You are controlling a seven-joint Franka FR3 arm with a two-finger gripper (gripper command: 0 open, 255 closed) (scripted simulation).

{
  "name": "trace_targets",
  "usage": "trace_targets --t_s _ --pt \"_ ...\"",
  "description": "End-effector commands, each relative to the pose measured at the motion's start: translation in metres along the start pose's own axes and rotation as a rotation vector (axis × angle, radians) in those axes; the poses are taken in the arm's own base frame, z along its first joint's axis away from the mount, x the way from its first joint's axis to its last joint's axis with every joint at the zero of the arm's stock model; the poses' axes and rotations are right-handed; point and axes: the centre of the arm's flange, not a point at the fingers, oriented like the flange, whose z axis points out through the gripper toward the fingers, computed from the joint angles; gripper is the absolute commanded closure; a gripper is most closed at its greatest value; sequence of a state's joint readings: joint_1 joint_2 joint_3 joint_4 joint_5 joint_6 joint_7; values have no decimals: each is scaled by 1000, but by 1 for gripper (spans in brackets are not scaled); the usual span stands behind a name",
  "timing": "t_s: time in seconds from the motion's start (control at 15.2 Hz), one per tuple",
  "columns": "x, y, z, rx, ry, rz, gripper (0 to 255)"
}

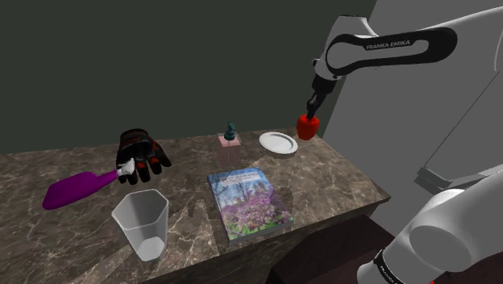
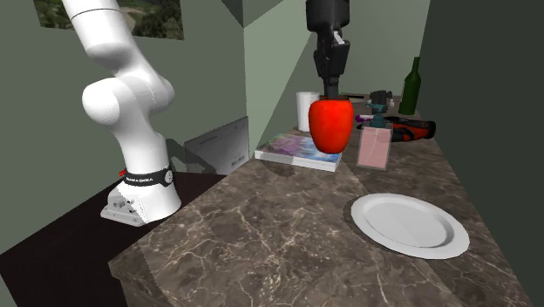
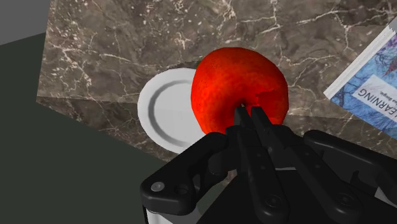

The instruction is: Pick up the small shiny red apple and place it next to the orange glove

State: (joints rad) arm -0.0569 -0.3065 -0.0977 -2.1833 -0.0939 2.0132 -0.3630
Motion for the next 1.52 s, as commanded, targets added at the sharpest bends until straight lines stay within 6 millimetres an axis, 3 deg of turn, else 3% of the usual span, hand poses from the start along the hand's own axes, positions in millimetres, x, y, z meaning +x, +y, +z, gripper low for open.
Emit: trace_targets --t_s 0.0,0.4,1.45 --pt "1 3 -10 0 0 0 255" --pt "3 6 -38 0 0 0 255" --pt "146 -151 -41 0 0 0 255"
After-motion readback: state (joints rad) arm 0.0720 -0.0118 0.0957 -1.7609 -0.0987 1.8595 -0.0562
